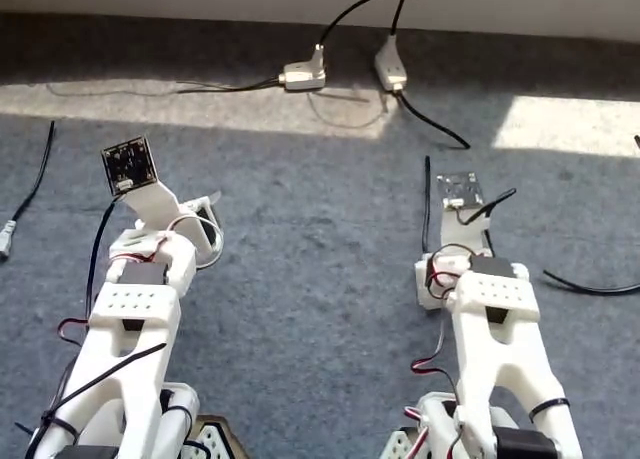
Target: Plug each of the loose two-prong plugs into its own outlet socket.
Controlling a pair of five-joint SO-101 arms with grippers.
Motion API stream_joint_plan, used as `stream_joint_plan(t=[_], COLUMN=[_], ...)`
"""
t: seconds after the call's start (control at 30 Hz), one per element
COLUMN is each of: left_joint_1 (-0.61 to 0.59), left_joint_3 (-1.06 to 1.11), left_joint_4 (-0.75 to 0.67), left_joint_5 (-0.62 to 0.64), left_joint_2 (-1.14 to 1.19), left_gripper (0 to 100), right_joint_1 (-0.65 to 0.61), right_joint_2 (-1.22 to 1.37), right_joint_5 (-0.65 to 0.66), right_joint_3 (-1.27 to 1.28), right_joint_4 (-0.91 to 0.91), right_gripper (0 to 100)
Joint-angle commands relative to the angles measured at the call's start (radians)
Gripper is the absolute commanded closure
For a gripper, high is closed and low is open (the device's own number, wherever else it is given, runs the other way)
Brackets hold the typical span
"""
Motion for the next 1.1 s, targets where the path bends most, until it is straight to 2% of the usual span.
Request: stream_joint_plan(t=[0.0, 0.1, 0.27, 0.47, 0.6, 0.8, 0.93, 1.07], left_joint_1=[0.015, 0.015, 0.016, 0.016, 0.016, 0.016, 0.016, 0.016], left_joint_3=[-0.005, -0.007, -0.008, -0.008, -0.008, -0.008, -0.007, -0.007], left_joint_4=[-0.018, -0.018, -0.018, -0.018, -0.018, -0.018, -0.018, -0.018], left_joint_5=[-0.005, -0.005, -0.005, -0.005, -0.005, -0.005, -0.005, -0.005], left_joint_2=[-0.021, -0.021, -0.021, -0.024, -0.024, -0.024, -0.024, -0.025], left_gripper=[80, 80, 80, 80, 80, 80, 80, 80], right_joint_1=[-0.130, -0.239, -0.390, -0.407, -0.349, -0.177, -0.022, 0.064], right_joint_2=[-0.010, -0.007, -0.008, -0.012, -0.012, -0.012, 0.001, 0.001], right_joint_5=[-0.051, -0.155, -0.224, -0.230, -0.229, -0.222, -0.126, -0.031], right_joint_3=[-0.005, -0.005, -0.005, -0.082, -0.280, -0.595, -0.639, -0.478], right_joint_4=[0.045, 0.050, 0.050, 0.108, 0.298, 0.522, 0.521, 0.409], right_gripper=[63.9, 63.9, 63.9, 63.9, 63.9, 63.9, 63.9, 63.9])
